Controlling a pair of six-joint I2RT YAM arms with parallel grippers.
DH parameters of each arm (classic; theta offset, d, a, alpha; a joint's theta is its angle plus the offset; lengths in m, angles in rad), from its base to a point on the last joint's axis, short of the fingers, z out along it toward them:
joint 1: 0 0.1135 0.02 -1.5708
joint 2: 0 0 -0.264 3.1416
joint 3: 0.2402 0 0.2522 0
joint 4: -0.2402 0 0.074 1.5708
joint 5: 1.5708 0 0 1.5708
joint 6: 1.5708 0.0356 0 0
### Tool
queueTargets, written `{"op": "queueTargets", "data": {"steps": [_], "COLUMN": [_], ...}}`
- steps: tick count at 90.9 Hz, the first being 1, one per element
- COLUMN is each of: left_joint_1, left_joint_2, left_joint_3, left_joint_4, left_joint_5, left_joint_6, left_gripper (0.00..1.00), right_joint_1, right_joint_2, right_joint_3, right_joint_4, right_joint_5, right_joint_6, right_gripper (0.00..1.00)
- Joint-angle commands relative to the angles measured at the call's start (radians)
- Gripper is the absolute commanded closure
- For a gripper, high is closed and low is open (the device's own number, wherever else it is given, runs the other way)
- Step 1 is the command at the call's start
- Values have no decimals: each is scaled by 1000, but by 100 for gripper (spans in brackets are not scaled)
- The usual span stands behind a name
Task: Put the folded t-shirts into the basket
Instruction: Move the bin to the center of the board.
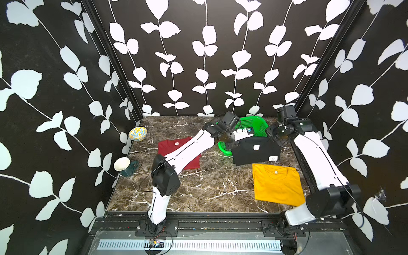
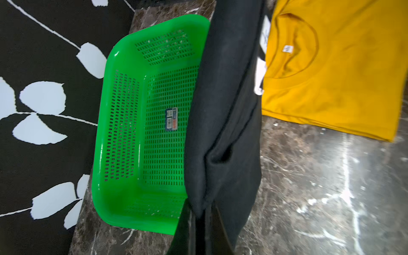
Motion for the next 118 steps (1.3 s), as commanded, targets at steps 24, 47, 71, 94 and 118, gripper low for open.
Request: {"op": "queueTargets", "data": {"steps": [24,47,71,94,118], "left_joint_1": [122,168,184,203,209], "left_joint_2": [148,257,222,8,-154], "left_joint_3": [187,109,-96,-433,-477], "left_joint_4": [-40,-20,15,130,49], "left_joint_5": [-121,-147,-137,-112,3], "left_joint_6": [-61,-53,-25,0,-23], "left_gripper": [100,100,100,100,100], "right_joint_1": [-17,-15,41,142,202], "right_joint_2": [162,333,373,352,222], "right_joint_3": [78,36,-29,-135,-153], "right_joint_4": [173,276,309,373,306], "right_joint_5": [6,-121,-122,-154,-109], "right_joint_6": [-7,5,-1,46,79], "right_gripper": [100,100,100,97,96]}}
